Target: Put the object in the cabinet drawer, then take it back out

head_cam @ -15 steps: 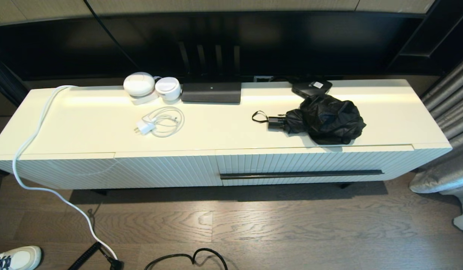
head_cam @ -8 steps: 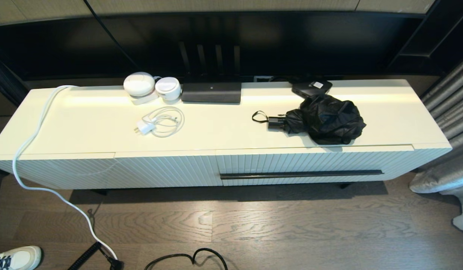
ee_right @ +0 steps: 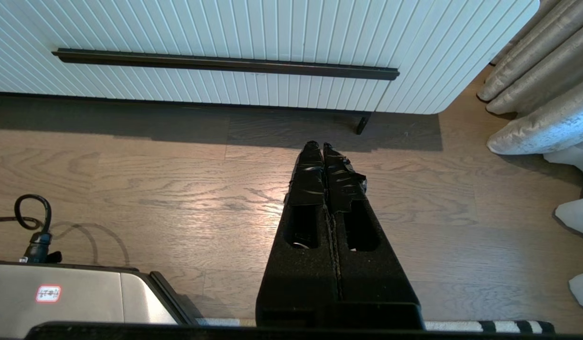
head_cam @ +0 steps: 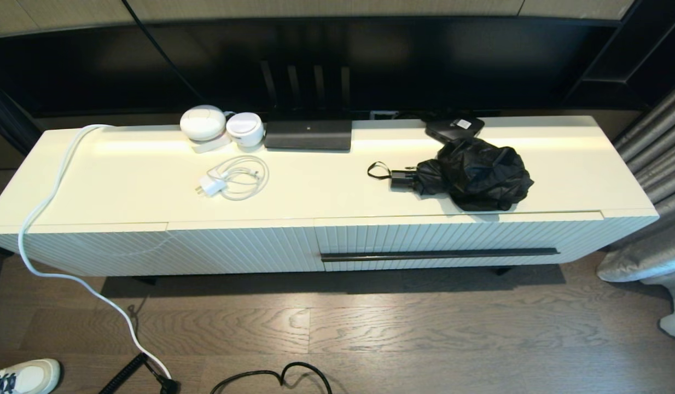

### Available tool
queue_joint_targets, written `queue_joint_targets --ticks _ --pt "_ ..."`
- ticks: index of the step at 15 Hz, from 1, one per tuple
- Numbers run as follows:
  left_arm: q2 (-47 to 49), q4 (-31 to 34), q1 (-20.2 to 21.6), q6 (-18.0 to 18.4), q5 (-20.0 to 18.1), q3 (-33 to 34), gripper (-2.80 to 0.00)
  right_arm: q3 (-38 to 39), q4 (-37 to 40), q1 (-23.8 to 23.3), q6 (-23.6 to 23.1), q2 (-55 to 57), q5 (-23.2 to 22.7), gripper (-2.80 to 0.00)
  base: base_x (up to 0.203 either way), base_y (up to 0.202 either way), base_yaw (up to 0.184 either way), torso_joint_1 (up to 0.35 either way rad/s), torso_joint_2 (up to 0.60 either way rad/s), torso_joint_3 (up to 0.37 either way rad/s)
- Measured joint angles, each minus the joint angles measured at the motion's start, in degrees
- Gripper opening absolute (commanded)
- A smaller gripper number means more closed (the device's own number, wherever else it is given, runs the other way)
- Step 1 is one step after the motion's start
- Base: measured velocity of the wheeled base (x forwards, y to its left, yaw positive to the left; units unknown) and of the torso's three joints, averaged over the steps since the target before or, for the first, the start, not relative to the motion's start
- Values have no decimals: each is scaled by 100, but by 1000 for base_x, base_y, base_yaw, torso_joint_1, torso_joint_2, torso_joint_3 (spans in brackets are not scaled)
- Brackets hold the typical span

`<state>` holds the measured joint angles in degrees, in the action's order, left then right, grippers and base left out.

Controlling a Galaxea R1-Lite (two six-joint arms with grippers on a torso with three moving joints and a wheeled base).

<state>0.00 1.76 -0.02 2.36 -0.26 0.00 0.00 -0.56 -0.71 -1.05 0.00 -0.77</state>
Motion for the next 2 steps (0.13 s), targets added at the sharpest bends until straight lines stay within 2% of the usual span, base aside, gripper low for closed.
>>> queue_joint_targets --ticks 2 --pt "0 0 0 -2 2 0 -280 0 -1 0 -5 0 -5 -280 0 0 0 0 0 0"
